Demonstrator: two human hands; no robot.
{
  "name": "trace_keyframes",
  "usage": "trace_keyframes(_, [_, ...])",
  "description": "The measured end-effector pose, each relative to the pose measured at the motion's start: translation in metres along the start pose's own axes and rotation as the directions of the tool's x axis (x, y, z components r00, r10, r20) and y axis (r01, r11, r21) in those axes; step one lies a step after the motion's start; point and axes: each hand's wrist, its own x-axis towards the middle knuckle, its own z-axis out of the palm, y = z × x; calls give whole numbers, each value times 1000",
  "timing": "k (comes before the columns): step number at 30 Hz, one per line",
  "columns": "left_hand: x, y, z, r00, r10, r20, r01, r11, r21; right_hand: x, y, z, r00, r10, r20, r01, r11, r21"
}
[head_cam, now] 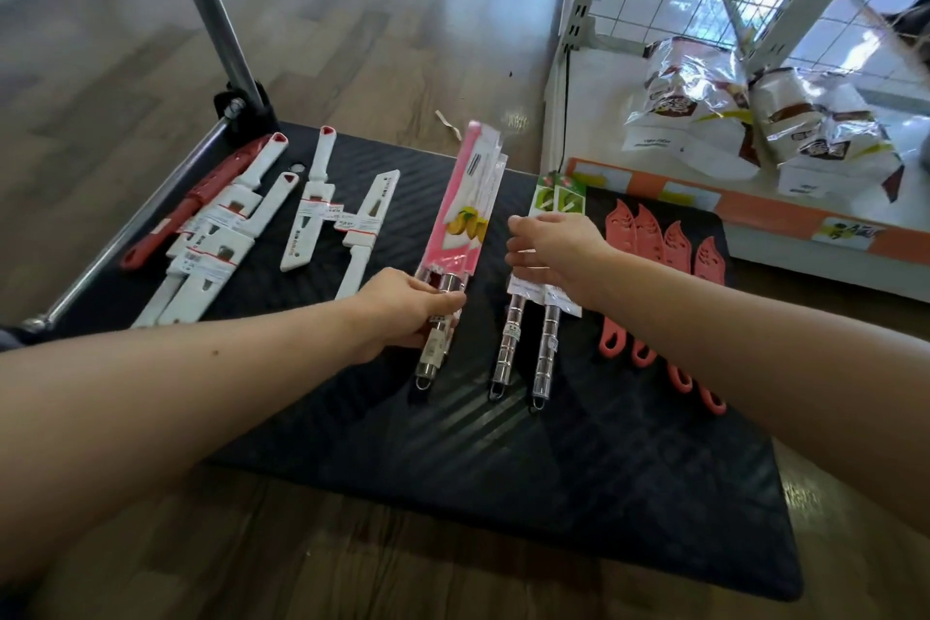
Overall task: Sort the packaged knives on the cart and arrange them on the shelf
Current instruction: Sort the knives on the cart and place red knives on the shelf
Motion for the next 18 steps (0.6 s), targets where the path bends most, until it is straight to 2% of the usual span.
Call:
trace_keyframes(4, [4,-3,-2,998,-15,-55,17,999,38,1,3,9,1000,-3,18,4,998,-57])
trace_keyframes(9, [9,2,-8,993,41,-111,-11,967,253,2,10,12,1000,15,17,-14,998,-56])
trace_keyframes(12, [8,4,-14,984,108,-143,-40,911,411,2,10,10,1000,12,22,-10,999,-50])
trace_keyframes(18, [7,10,-24,954,239,-180,-118,852,509,3,9,12,999,5,45,0,995,-103])
